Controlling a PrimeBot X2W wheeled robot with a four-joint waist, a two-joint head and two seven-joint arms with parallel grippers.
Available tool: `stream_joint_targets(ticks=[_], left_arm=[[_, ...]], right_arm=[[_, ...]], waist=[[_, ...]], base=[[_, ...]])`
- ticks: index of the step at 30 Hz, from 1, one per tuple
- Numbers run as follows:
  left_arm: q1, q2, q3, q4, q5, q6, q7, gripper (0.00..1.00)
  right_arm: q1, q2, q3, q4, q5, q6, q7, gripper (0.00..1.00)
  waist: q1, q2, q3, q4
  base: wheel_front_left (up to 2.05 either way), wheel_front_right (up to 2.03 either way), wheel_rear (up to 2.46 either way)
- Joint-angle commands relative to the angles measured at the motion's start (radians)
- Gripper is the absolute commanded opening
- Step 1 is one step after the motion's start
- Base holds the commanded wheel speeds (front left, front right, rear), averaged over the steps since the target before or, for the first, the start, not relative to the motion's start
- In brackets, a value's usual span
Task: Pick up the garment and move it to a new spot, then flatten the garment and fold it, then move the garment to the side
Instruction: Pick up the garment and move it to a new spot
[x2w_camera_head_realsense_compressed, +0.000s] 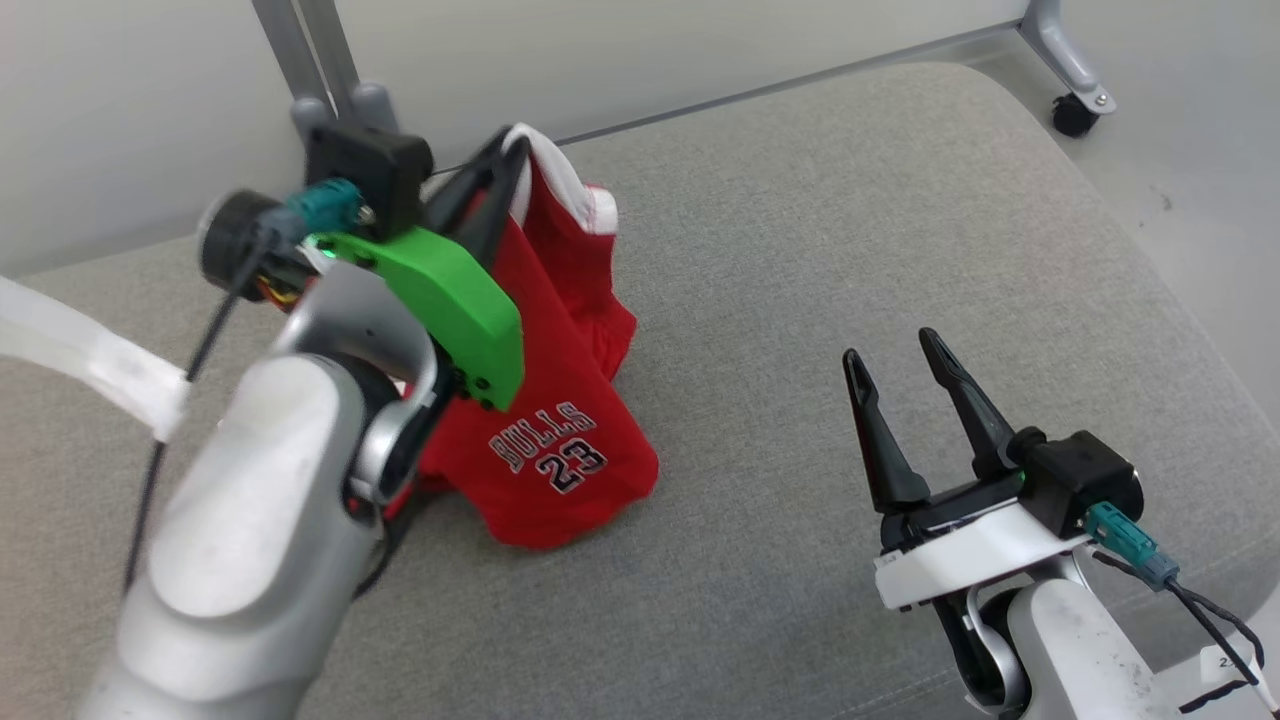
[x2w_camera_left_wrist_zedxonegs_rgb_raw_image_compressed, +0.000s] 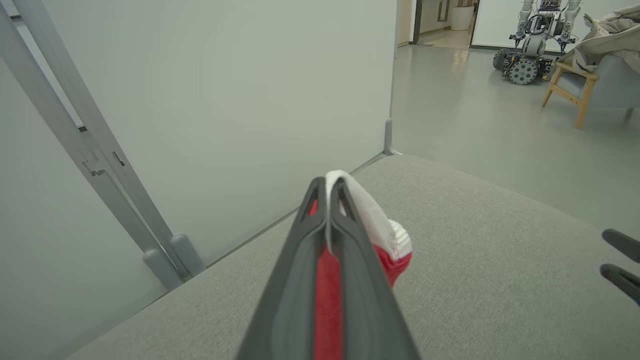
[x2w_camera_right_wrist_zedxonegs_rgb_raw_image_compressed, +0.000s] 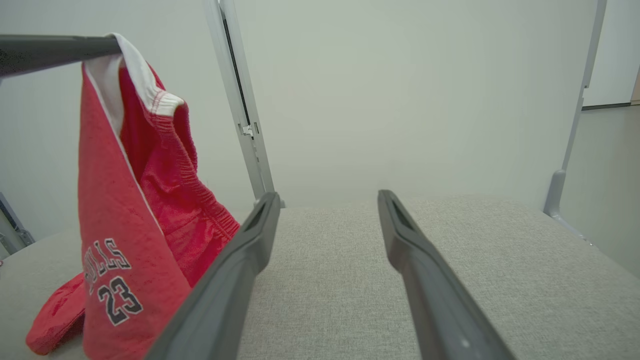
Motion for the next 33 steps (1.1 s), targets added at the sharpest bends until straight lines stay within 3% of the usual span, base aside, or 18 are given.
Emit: stream_joint_targets(ticks=[1, 6, 7, 8, 15, 22, 33], left_arm=[[0.034, -0.029, -0.02, 0.042, 0.0, -0.006, -0.025, 0.0], [0.078, -0.131, -0.113, 0.257, 0.013, -0.049, -0.141, 0.0], [0.082, -0.149, -0.134, 0.311, 0.021, -0.058, -0.167, 0.24], [0.084, -0.162, -0.161, 0.362, 0.029, -0.068, -0.181, 0.97], [0.041, -0.207, -0.211, 0.524, 0.017, -0.092, -0.306, 1.0], [0.059, -0.192, -0.188, 0.49, -0.014, -0.095, -0.407, 1.0], [0.248, -0.013, -0.03, 0.26, -0.043, 0.066, -0.514, 1.0]], right_arm=[[-0.016, 0.003, 0.001, -0.004, 0.001, 0.0, -0.003, 1.0], [-0.022, 0.007, -0.002, 0.001, 0.003, 0.0, -0.003, 1.0], [-0.023, 0.007, -0.002, 0.002, 0.002, 0.0, -0.003, 1.0], [-0.024, 0.007, -0.002, 0.004, 0.002, 0.0, -0.003, 1.0], [-0.012, -0.005, -0.004, 0.02, 0.001, 0.0, -0.003, 1.0], [0.014, -0.029, -0.015, 0.029, 0.003, 0.0, -0.003, 1.0], [0.065, -0.054, -0.018, 0.014, 0.004, 0.0, -0.003, 1.0]], waist=[[0.0, -0.0001, 0.048, -0.044], [0.0, -0.0001, 0.079, -0.06], [0.0, -0.0001, 0.083, -0.06], [0.0, -0.0001, 0.085, -0.058], [0.0, -0.0001, 0.069, -0.003], [0.0, -0.0001, 0.0, 0.088], [0.0, -0.0001, -0.084, 0.156]], base=[[0.0, 0.0, 0.0], [0.0, 0.0, 0.0], [0.0, 0.0, 0.0], [0.0, 0.0, 0.0], [0.0, 0.0, 0.0], [0.0, 0.0, 0.0], [0.0, 0.0, 0.0]])
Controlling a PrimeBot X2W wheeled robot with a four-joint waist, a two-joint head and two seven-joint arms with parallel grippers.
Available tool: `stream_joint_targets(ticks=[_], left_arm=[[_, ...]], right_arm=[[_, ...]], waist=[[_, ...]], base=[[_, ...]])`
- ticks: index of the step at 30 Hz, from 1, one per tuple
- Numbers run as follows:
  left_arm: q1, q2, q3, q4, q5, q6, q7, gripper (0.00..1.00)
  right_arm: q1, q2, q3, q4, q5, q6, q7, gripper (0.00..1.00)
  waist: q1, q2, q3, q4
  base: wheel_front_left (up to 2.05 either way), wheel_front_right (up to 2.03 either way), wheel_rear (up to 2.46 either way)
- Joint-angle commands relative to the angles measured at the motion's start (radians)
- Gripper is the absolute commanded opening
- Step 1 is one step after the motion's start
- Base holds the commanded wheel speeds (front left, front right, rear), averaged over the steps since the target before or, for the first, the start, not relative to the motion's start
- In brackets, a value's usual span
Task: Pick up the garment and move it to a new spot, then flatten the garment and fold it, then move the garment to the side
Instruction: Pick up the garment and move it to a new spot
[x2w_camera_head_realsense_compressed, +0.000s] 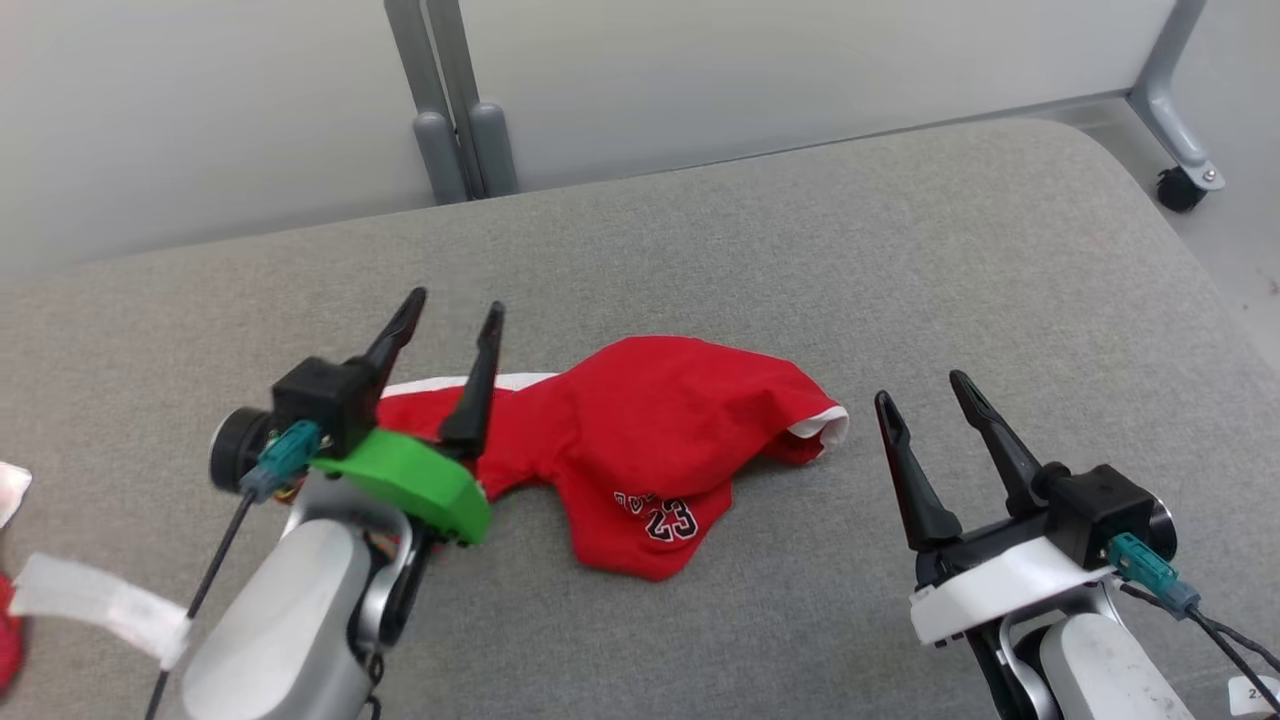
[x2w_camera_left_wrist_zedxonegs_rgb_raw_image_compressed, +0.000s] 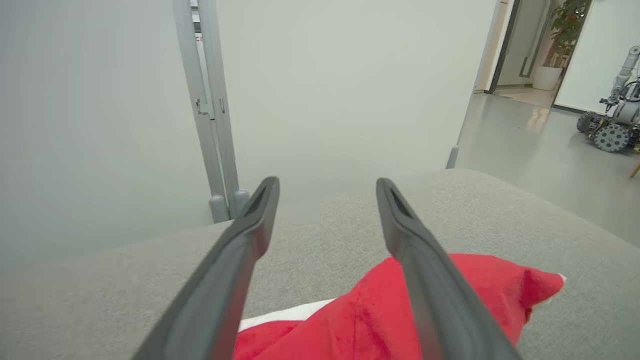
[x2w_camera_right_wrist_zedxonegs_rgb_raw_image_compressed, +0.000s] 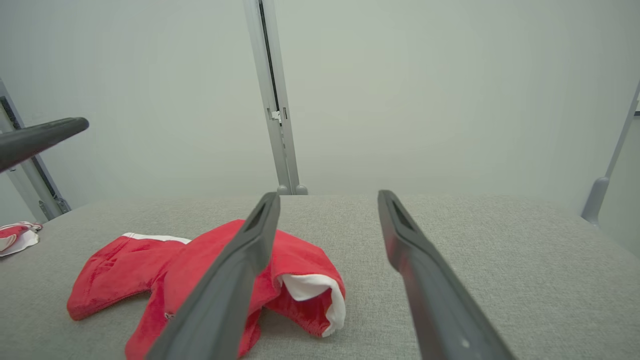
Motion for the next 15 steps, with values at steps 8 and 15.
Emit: stream_joint_targets(ticks=[8, 15], left_arm=[[0.266, 0.086, 0.151, -0.166, -0.005, 0.125, -0.077, 1.0], [0.466, 0.031, 0.29, -0.334, 0.078, 0.164, -0.08, 1.0]], right_arm=[[0.054, -0.003, -0.014, -0.024, 0.003, 0.0, -0.003, 1.0], [0.09, -0.003, -0.031, -0.037, 0.007, 0.0, -0.003, 1.0]], waist=[[0.0, -0.0001, -0.046, 0.031], [0.0, -0.0001, -0.049, 0.022]], base=[[0.0, 0.0, 0.0], [0.0, 0.0, 0.0]])
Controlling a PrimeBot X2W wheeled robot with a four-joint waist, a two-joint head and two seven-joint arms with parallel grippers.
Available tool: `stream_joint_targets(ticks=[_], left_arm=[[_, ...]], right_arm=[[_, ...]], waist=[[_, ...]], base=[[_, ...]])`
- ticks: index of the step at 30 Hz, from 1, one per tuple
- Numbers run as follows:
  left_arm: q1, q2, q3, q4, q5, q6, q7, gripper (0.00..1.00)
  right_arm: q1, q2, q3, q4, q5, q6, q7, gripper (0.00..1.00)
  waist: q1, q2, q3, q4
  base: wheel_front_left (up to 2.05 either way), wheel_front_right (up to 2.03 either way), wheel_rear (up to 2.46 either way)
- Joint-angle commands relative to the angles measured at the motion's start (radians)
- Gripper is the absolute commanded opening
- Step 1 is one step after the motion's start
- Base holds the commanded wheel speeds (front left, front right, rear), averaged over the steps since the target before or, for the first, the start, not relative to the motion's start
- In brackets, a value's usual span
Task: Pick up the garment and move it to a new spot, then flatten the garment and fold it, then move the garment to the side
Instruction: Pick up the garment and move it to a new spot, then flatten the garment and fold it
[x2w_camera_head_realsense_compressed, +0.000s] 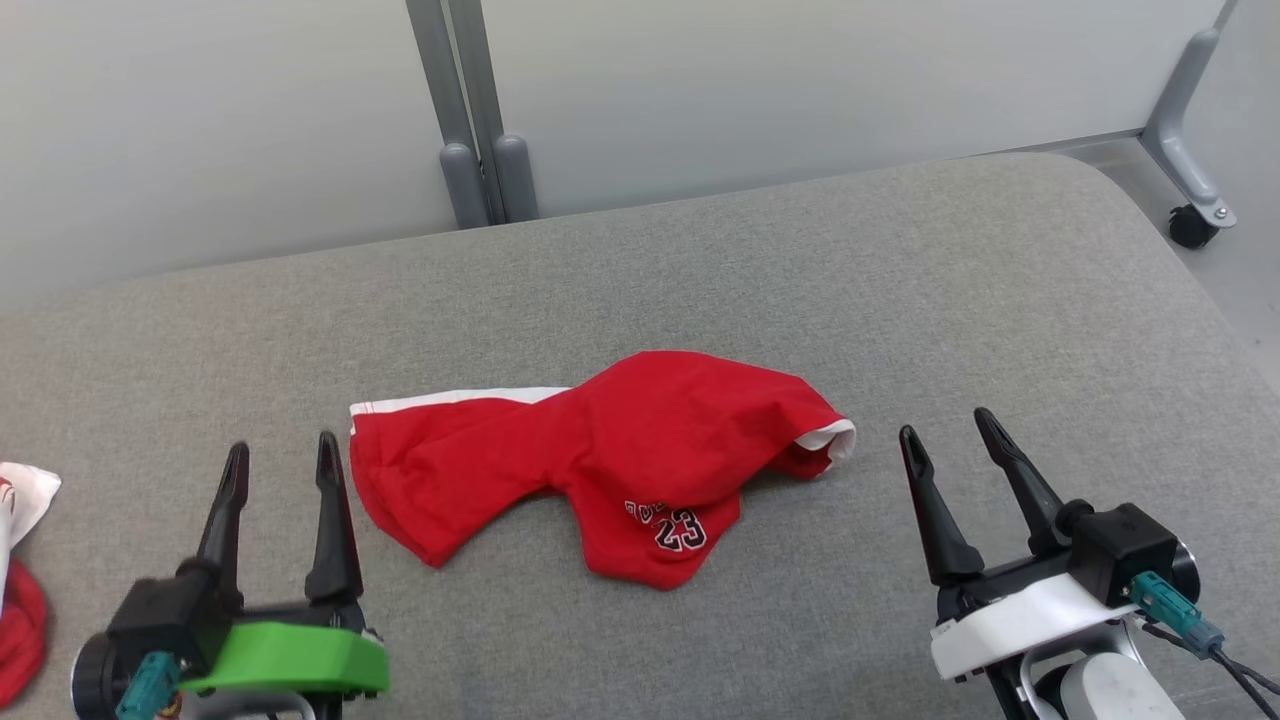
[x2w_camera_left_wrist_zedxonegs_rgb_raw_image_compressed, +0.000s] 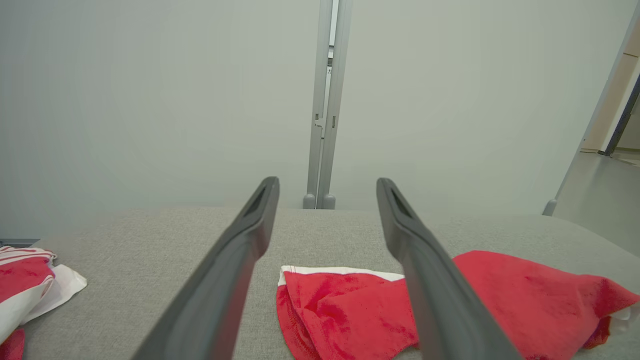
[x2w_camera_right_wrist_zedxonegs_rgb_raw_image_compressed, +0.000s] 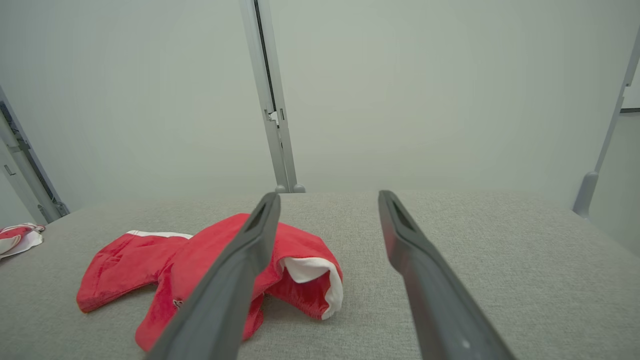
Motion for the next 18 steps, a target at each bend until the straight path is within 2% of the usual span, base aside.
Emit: stream_joint_targets(ticks=[1, 7, 18], left_arm=[[0.052, -0.012, 0.015, -0.012, 0.025, 0.0, 0.0, 1.0], [0.106, -0.037, 0.049, -0.01, 0.088, -0.036, 0.0, 1.0], [0.097, -0.085, 0.085, 0.04, 0.126, -0.082, 0.0, 1.0]], right_arm=[[0.016, -0.003, -0.008, -0.011, 0.004, 0.0, -0.003, 1.0], [0.023, -0.006, -0.027, -0.021, -0.002, 0.0, -0.003, 1.0], [0.026, -0.011, -0.027, -0.018, -0.015, 0.0, -0.003, 1.0]], waist=[[0.0, -0.0001, -0.002, -0.002], [0.0, -0.0001, 0.0, -0.001], [0.0, -0.0001, -0.005, 0.0]], base=[[0.0, 0.0, 0.0], [0.0, 0.0, 0.0], [0.0, 0.0, 0.0]])
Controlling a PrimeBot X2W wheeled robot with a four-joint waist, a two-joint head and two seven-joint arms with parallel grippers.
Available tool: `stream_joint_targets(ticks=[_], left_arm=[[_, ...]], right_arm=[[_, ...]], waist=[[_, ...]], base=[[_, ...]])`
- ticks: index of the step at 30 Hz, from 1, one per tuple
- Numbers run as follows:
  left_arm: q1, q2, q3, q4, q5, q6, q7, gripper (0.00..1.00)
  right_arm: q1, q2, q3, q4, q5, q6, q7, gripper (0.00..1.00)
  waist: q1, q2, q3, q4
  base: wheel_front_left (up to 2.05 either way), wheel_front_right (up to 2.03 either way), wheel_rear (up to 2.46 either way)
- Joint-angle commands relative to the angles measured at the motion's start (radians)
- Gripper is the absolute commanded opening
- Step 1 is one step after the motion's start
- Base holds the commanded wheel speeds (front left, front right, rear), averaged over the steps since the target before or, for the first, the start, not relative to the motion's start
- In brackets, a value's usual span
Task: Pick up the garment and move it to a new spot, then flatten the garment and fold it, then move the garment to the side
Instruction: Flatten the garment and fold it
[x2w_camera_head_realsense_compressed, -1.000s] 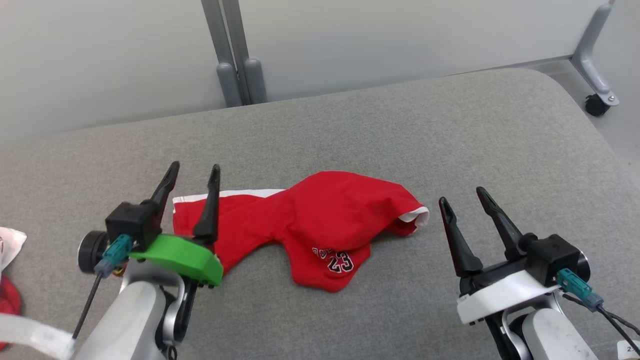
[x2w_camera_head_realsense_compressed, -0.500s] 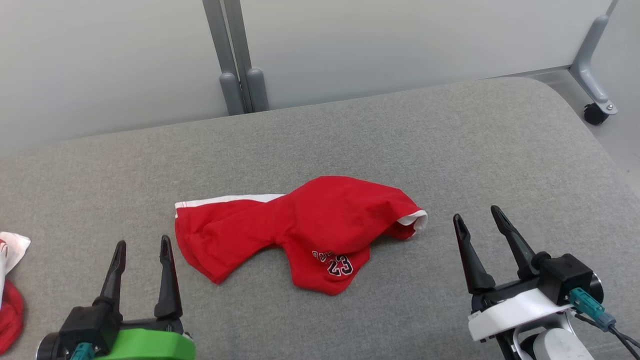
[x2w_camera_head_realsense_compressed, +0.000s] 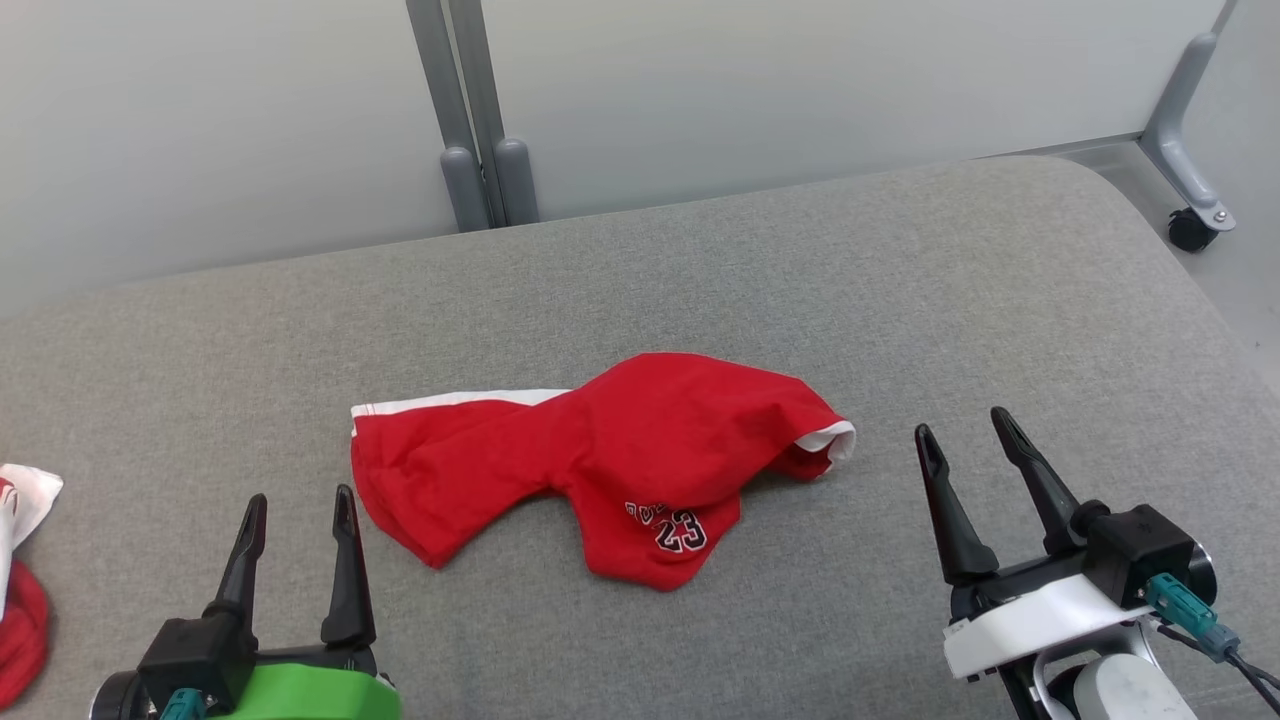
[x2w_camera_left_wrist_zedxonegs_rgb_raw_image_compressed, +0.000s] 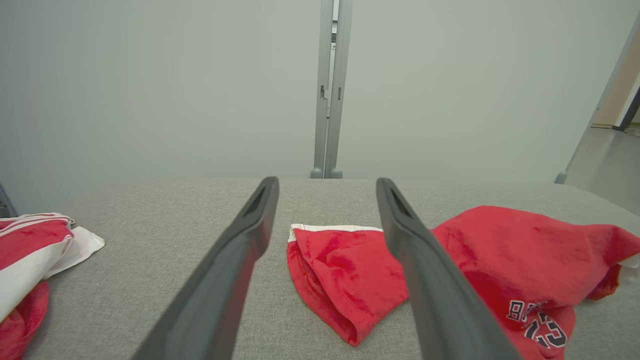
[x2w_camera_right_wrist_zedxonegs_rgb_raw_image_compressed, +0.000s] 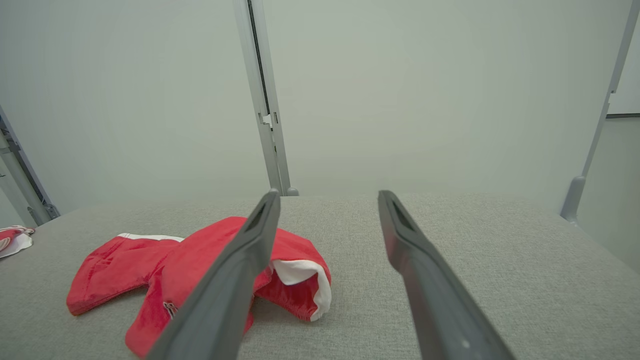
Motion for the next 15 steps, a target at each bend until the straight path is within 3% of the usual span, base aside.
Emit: stream_joint_targets(ticks=[1, 15], left_arm=[[-0.001, -0.004, 0.006, 0.005, 0.013, -0.01, 0.0, 1.0], [-0.008, -0.039, 0.014, 0.049, 0.047, -0.055, 0.0, 1.0]], right_arm=[[0.012, -0.004, 0.0, 0.0, -0.009, 0.0, -0.003, 1.0], [0.006, -0.007, -0.006, -0.005, -0.011, 0.0, -0.003, 1.0]], waist=[[0.0, 0.0, 0.0, 0.001], [0.0, 0.0, 0.0, 0.004]], base=[[0.0, 0.0, 0.0], [0.0, 0.0, 0.0]])
